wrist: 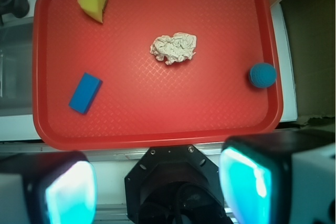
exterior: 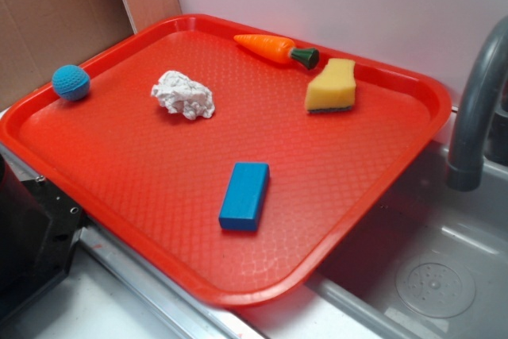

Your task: Grab the blue ball.

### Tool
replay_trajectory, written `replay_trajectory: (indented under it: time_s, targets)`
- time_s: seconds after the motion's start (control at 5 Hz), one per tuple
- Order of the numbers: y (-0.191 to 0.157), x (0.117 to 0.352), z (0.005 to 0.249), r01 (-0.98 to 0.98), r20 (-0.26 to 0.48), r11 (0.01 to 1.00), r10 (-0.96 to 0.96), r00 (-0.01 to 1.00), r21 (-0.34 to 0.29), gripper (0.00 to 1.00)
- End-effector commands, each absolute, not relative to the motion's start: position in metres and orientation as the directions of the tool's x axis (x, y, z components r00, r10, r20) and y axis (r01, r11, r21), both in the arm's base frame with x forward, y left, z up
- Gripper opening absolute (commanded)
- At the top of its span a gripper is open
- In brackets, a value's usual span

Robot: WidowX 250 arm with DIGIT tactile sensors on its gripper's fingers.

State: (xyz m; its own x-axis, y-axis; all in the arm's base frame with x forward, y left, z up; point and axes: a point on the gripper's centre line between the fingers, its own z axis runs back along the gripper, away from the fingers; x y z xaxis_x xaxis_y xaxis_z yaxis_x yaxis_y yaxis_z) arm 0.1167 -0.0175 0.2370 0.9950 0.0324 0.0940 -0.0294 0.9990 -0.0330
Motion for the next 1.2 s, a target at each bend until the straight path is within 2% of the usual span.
replay_trajectory:
  time_s: [0.0,0.2,0.4,0.6,1.0]
  targets:
    - [-0.017,0.117,0.237,-0.029,0.094,0.999,0.032,0.995,-0.033,1.0]
    - [0.024,0.148,0.195,-0.242,0.012,0.969,0.242,0.97,0.057,1.0]
    - [0.064,0.177,0.164,-0.474,0.019,0.88,0.474,0.88,-0.01,1.0]
    - [0.091,0.171,0.158,-0.679,0.097,0.734,0.674,0.732,0.026,1.0]
    - [0.091,0.171,0.158,-0.679,0.097,0.734,0.674,0.732,0.026,1.0]
